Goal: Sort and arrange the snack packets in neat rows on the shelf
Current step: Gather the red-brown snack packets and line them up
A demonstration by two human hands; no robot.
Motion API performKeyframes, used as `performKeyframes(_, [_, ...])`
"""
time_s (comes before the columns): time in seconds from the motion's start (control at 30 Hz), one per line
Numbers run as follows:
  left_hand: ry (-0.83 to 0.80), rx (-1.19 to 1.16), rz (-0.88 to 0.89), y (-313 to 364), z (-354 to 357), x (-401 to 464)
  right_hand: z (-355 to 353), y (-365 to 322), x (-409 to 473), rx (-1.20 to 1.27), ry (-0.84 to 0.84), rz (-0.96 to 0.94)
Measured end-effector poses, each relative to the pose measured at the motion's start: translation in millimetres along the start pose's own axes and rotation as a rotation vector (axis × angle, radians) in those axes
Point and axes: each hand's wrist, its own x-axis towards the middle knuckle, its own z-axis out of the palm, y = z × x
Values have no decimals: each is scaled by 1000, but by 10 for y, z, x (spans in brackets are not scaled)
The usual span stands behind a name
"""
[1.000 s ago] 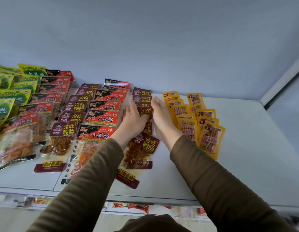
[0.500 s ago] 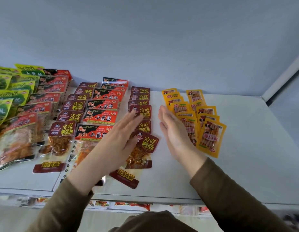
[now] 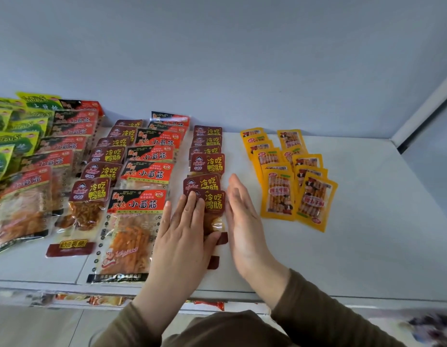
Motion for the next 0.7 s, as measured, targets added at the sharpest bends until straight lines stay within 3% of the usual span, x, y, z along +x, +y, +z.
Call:
performKeyframes(0.43, [60,-115,-19,34,96,-26,-41,37,-160,-69,68,-26])
performKeyframes(0.7, [16,-74,60,84,-36,83,-55,-214,427,-252,51,-39])
